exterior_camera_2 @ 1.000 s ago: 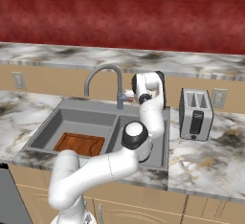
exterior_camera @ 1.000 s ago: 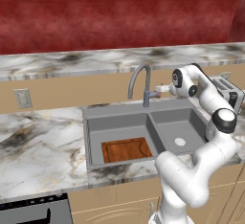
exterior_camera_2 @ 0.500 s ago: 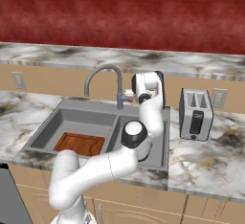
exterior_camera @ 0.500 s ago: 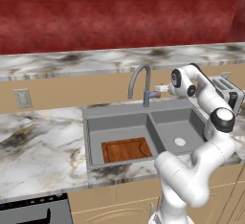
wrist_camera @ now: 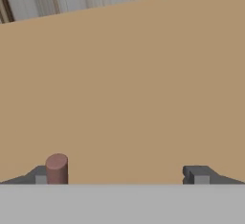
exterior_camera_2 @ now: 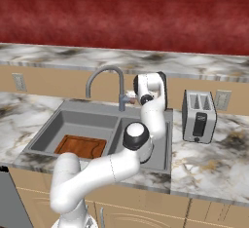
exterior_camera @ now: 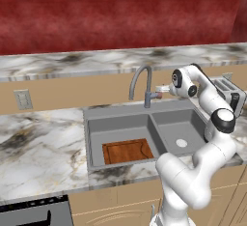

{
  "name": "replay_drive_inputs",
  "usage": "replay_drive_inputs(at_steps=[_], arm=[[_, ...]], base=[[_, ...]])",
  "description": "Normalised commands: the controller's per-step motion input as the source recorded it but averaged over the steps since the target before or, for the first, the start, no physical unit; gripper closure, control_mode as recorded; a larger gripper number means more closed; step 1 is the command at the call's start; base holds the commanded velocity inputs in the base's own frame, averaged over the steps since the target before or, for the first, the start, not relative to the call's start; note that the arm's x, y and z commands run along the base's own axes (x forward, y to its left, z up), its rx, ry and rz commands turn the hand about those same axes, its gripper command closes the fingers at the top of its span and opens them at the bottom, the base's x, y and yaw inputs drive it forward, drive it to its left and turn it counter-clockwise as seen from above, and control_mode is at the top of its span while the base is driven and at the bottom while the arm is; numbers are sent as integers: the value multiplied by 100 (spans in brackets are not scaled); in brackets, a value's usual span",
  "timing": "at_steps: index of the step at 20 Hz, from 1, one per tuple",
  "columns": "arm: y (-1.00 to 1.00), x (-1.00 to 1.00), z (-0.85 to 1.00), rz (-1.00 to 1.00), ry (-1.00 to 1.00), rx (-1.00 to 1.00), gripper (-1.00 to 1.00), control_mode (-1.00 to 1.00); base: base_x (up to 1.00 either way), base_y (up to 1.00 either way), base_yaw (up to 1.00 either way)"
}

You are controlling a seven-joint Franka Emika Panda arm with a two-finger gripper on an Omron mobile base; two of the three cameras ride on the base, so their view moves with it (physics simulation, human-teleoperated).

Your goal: Turn on the sink faucet with hot water and rinse the cutting board for ten seconds, then turn off the faucet. Push the cutting board to reach the water if necessary.

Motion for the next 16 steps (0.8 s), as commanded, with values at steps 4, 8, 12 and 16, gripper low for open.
replay_drive_inputs(at_steps=[4,8,12,16], arm=[[-2,0,0,0,0,0,-100,-100],[-7,0,0,0,0,0,-100,-100],[-13,0,0,0,0,0,-100,-100],[-13,0,0,0,0,0,-100,-100]], base=[[0,0,0],[0,0,0],[0,0,0],[0,0,0]])
